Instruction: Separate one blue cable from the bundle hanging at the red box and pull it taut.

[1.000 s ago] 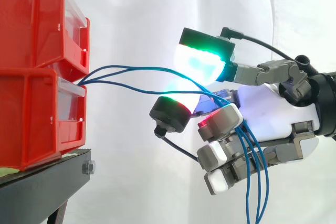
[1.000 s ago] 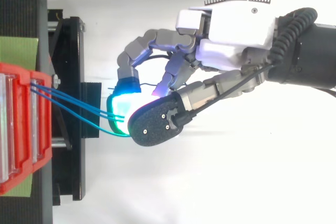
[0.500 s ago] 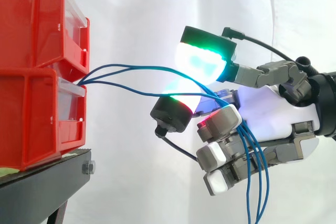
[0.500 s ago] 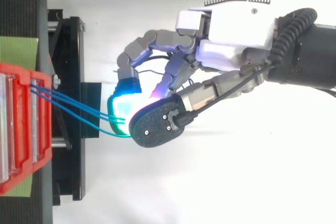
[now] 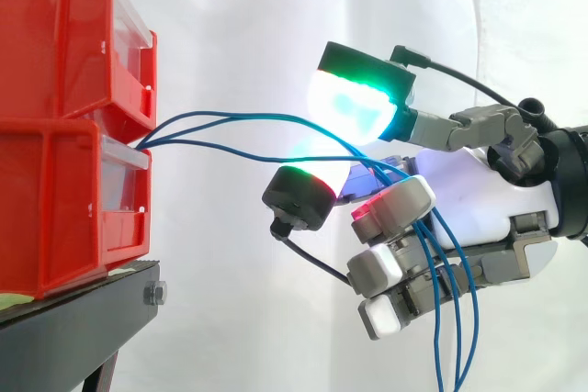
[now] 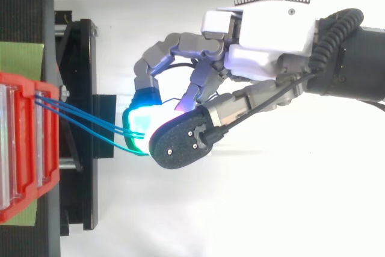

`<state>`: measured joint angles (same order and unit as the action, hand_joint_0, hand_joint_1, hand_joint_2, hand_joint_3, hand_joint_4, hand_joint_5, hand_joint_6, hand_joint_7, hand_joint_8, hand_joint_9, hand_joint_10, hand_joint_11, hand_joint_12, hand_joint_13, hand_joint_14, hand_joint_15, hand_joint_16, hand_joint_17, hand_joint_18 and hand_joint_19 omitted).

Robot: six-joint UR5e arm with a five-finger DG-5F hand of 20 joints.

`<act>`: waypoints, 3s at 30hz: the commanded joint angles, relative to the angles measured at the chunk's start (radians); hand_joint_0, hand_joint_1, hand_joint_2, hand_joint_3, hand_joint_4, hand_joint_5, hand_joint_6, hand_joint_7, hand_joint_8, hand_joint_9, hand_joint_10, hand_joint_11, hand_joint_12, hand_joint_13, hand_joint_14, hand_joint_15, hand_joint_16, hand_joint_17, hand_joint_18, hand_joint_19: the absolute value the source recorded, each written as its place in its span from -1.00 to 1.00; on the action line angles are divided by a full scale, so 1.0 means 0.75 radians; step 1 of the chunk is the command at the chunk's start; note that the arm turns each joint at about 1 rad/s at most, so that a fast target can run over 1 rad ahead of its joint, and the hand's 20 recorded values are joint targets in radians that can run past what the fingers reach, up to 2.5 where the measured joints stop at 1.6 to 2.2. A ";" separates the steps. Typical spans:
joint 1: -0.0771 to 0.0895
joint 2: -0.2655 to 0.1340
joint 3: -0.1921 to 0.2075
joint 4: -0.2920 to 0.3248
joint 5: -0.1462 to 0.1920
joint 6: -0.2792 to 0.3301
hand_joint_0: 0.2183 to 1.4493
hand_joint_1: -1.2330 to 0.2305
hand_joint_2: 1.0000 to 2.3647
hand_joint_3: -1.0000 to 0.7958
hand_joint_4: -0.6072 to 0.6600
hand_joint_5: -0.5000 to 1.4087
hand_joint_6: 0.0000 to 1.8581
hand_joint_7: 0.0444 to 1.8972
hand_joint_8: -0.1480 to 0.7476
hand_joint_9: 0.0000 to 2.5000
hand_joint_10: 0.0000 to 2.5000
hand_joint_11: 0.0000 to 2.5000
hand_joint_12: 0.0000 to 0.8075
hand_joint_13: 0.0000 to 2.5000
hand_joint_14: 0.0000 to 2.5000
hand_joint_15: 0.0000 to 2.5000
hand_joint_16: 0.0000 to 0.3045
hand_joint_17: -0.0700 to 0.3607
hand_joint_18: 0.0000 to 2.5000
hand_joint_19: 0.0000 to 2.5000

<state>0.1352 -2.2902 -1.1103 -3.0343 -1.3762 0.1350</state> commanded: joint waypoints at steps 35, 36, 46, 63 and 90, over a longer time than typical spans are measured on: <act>0.000 0.000 0.000 0.002 -0.002 0.000 -0.41 -0.04 -1.00 -0.44 0.11 -0.71 0.00 -0.06 0.03 -0.31 -0.99 -0.07 -0.06 -0.34 -0.98 -0.40 -0.64 -0.10 -0.48 -0.50; 0.000 0.000 0.002 0.002 -0.002 0.000 -0.41 -0.04 -1.00 -0.44 0.12 -0.71 0.00 -0.07 0.03 -0.31 -0.99 -0.07 -0.05 -0.33 -0.98 -0.40 -0.63 -0.09 -0.48 -0.50; 0.000 0.000 0.000 0.002 -0.002 0.000 -0.51 -0.11 -1.00 -0.44 0.14 -0.71 0.01 -0.11 0.05 -0.30 -1.00 -0.06 -0.03 -0.31 -0.98 -0.41 -0.61 -0.06 -0.45 -0.51; 0.000 0.000 0.002 0.002 -0.004 0.000 -0.19 -0.40 -0.98 -0.29 -0.04 -0.71 0.02 -0.04 0.00 -0.27 -0.99 -0.05 -0.09 -0.27 -0.98 -0.40 -0.65 -0.11 -0.41 -0.53; 0.002 0.000 0.000 0.002 0.000 0.000 -0.50 -0.09 -1.00 -0.44 0.03 -0.68 0.01 -0.07 0.04 -0.15 -0.99 -0.02 -0.04 -0.21 -0.98 -0.37 -0.64 -0.10 -0.38 -0.49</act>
<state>0.1361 -2.2902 -1.1106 -3.0327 -1.3760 0.1350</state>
